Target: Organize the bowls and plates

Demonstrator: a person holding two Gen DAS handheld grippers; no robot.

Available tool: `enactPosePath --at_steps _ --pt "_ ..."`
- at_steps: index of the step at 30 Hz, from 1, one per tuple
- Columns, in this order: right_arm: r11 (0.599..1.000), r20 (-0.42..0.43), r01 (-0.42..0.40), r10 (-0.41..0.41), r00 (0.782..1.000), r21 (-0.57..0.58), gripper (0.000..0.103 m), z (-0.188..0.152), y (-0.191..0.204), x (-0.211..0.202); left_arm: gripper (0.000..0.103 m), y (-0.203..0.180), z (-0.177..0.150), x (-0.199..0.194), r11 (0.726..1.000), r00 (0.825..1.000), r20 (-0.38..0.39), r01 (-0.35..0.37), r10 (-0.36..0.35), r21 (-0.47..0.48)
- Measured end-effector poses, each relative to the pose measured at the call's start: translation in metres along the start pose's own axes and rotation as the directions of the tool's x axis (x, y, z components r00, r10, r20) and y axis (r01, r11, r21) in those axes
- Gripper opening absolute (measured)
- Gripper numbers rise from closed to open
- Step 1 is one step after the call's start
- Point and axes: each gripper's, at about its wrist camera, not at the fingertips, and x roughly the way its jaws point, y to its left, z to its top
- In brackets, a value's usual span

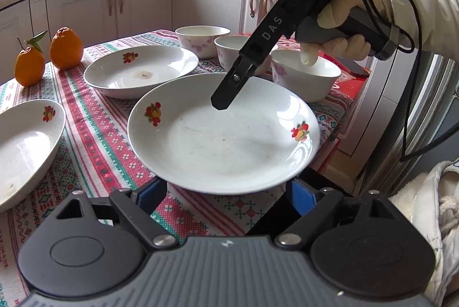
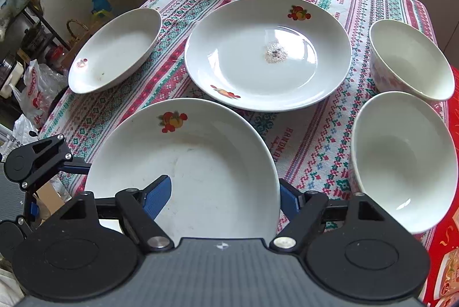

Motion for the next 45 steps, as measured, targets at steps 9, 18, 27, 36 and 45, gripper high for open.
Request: enactPosePath --at_steps 9,18,27,36,45 --pt "0.998 -0.009 -0.059 0.059 0.998 0.004 0.078 0.007 -0.002 0.01 0.09 0.003 -0.001 -0.002 1.0 1.0 -0.009 -0.002 0.002 0.001" --pt "0.994 -0.013 -0.103 0.104 0.995 0.046 0.073 0.005 -0.013 0.011 0.09 0.005 -0.001 0.002 1.0 1.0 -0.013 0.004 -0.004 0.0" --pt "0.991 0.005 -0.123 0.123 0.992 0.055 0.073 0.004 -0.013 0.009 0.09 0.006 -0.001 0.0 1.0 1.0 -0.019 0.005 -0.005 0.001" --pt "0.992 0.021 -0.128 0.127 0.992 0.025 0.073 0.01 -0.002 0.003 0.09 0.008 0.003 -0.014 1.0 1.0 -0.014 -0.007 0.007 -0.004" --pt "0.99 0.033 -0.143 0.143 0.989 -0.021 0.073 0.032 0.021 0.002 0.09 0.022 0.006 -0.039 0.998 0.999 0.002 -0.05 0.05 -0.037"
